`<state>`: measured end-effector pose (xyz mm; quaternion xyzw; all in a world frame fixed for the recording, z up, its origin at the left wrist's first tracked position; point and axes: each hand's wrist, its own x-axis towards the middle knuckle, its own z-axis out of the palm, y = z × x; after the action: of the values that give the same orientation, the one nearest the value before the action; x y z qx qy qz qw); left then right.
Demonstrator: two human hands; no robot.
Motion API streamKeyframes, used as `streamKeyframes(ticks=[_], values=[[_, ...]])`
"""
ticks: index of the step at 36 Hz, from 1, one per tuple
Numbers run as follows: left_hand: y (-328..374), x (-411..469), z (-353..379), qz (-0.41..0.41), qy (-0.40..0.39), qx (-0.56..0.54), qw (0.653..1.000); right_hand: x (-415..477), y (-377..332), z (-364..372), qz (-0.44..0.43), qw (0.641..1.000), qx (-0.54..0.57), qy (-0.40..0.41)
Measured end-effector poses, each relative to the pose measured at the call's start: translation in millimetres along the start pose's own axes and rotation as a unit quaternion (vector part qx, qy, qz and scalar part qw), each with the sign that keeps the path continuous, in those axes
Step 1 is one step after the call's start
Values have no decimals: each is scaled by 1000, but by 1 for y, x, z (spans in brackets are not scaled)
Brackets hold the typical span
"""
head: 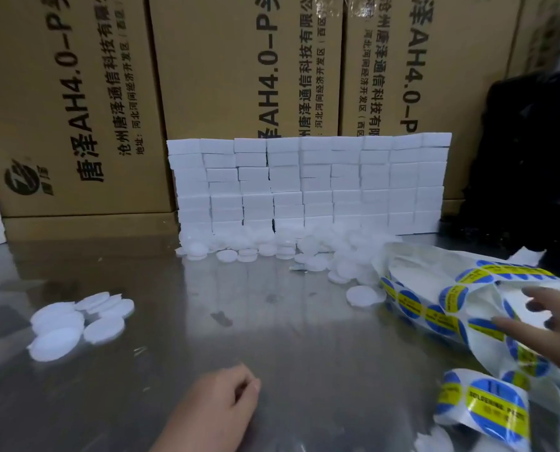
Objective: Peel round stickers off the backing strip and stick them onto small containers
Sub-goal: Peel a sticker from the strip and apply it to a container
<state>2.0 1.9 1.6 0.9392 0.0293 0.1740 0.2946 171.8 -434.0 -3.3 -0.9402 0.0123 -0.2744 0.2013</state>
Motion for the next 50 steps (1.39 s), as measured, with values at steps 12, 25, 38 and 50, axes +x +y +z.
streamKeyframes(ticks=[12,25,38,50], values=[[-4,-1,2,44,9,16,999,-31,-128,-40,29,981,178,-67],[57,62,23,38,-169,-449,876,1,-277,2,88,855,495,-125],[3,119,24,-176,52,-605,775,1,-296,29,146,808,517,-244],[8,120,22,-166,26,-620,766,-72,-285,27,2,855,454,-251]])
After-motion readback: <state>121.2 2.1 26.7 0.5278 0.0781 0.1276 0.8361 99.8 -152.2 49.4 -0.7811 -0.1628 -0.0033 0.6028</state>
